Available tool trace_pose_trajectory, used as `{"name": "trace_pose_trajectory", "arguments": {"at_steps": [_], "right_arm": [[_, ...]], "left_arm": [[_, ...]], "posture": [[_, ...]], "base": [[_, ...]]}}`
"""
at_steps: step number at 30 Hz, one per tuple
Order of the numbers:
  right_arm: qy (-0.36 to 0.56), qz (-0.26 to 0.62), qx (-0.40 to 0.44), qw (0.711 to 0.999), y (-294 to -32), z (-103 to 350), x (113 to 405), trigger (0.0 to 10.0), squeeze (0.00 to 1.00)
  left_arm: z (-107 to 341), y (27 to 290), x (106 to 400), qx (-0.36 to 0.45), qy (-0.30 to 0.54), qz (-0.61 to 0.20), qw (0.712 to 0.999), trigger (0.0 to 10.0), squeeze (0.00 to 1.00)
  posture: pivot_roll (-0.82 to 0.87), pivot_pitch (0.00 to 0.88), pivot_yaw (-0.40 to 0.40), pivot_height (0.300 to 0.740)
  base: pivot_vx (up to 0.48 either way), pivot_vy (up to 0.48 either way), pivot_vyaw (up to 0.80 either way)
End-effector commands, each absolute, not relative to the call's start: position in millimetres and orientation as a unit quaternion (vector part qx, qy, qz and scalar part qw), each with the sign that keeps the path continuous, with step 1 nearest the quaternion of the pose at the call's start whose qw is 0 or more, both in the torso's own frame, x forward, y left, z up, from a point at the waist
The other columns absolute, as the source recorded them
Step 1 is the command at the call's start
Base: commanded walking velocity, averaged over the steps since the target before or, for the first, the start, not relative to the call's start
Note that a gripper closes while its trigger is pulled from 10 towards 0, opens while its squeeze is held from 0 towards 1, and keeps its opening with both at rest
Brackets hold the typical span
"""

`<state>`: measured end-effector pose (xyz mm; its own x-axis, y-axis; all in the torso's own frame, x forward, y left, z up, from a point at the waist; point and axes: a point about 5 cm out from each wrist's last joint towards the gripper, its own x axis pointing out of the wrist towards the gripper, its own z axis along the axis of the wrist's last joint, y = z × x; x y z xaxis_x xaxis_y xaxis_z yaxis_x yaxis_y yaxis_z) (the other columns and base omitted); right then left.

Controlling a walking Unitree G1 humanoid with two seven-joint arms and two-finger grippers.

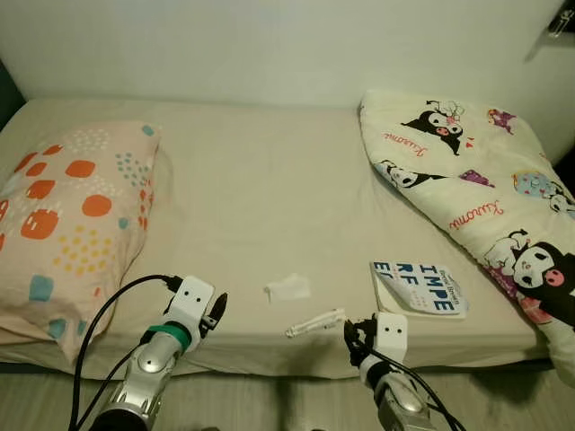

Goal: Clean up the room

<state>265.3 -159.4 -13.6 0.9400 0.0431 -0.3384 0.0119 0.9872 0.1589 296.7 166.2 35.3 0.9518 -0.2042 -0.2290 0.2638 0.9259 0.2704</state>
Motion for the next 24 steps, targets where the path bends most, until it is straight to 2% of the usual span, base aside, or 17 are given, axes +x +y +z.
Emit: {"name": "trace_pose_trajectory", "arguments": {"at_steps": [1, 18, 24], "right_arm": [[0.176, 0.004, 0.08, 0.981, -160.7, -15.9, 262.1, 10.0, 0.0], [0.174, 0.005, 0.078, 0.982, -161.8, -15.1, 262.2, 10.0, 0.0], [0.162, 0.007, 0.083, 0.983, -160.9, -11.5, 264.4, 10.0, 0.0]], "left_arm": [[28.4, 168.4, 290.1, 0.151, 0.117, -0.121, 0.974, 10.0, 0.0], [28.5, 167.1, 288.2, 0.157, 0.118, -0.123, 0.973, 10.0, 0.0], [39.5, 166.6, 293.4, 0.186, 0.085, -0.137, 0.969, 10.0, 0.0]], "posture": [[0.03, 0.076, 0.036, 0.645], [0.03, 0.091, 0.037, 0.58], [0.03, 0.106, 0.029, 0.555]], "base": [[0.0, 0.0, 0.0], [0.0, 0.0, 0.0], [0.0, 0.0, 0.0]]}}
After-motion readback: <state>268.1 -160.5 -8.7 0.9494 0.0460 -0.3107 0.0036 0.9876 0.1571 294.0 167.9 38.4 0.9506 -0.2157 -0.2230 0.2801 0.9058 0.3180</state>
